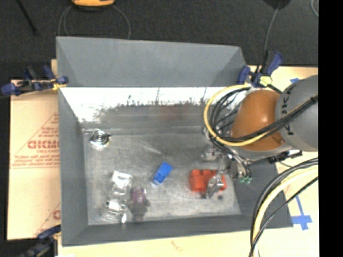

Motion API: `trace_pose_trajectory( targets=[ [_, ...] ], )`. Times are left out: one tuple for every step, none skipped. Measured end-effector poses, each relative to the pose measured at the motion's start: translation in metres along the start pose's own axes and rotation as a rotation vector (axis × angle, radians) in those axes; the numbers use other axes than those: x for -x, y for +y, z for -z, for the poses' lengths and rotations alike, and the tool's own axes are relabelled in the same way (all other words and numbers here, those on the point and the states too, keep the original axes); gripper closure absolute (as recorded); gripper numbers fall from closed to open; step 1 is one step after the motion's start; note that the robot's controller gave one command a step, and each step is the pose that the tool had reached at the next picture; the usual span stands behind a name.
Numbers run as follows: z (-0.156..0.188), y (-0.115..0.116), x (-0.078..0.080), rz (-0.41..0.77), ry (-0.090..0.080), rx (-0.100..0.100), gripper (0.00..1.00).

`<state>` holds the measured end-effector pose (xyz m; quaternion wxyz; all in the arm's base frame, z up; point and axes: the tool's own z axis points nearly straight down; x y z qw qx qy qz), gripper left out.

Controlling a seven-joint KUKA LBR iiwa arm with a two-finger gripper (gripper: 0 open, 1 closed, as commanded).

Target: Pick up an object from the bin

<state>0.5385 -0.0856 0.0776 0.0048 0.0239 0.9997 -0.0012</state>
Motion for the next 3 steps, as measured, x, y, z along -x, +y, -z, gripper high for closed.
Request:
trace_pose_trajectory(
  targets=[
    [0.001,-0.001,0.002,0.001,-0.002,-0.001,0.00],
    [0.002,-0.001,0.003,0.002,-0.005,-0.001,1.00],
    [0.088,-0.003,0.007,0.002,-0.003,-0.001,1.00]
  ],
)
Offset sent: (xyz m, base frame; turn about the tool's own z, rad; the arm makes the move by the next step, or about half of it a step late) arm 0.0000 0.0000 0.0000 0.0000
